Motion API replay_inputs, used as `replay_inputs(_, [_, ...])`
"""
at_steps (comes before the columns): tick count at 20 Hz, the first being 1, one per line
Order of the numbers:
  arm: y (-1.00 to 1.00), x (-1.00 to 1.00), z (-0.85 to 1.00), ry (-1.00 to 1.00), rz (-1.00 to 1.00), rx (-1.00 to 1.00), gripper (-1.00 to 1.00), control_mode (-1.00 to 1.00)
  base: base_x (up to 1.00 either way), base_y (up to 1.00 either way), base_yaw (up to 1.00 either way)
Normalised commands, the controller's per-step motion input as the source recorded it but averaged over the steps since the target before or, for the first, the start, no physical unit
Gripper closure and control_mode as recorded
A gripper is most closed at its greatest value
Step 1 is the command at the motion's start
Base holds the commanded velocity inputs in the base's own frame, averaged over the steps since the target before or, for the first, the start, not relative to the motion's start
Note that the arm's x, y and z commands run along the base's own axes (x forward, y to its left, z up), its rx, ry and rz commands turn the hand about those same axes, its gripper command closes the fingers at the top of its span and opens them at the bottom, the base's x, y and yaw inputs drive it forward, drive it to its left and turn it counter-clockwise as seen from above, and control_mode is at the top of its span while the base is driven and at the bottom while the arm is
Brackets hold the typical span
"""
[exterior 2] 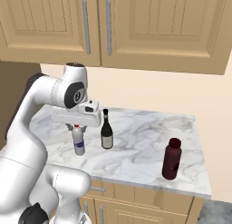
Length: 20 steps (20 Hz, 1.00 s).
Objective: Place the drinks on the dining counter in a tight cluster.
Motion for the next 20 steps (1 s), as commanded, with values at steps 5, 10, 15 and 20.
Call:
replay_inputs(5, [0.0,-0.08,0.0,-0.01,0.0,0.0,1.0,1.0,-0.66,0.0,0.0])
replay_inputs(10, [0.0,0.0,0.0,0.0,0.0,0.0,1.0,1.0,-0.93,0.0,0.0])
replay_inputs(15, [0.0,0.0,0.0,0.0,0.0,0.0,1.0,1.0,-0.54,0.07,0.01])
replay_inputs(20, [0.0,0.0,0.0,0.0,0.0,0.0,1.0,1.0,-0.67,0.26,0.04])
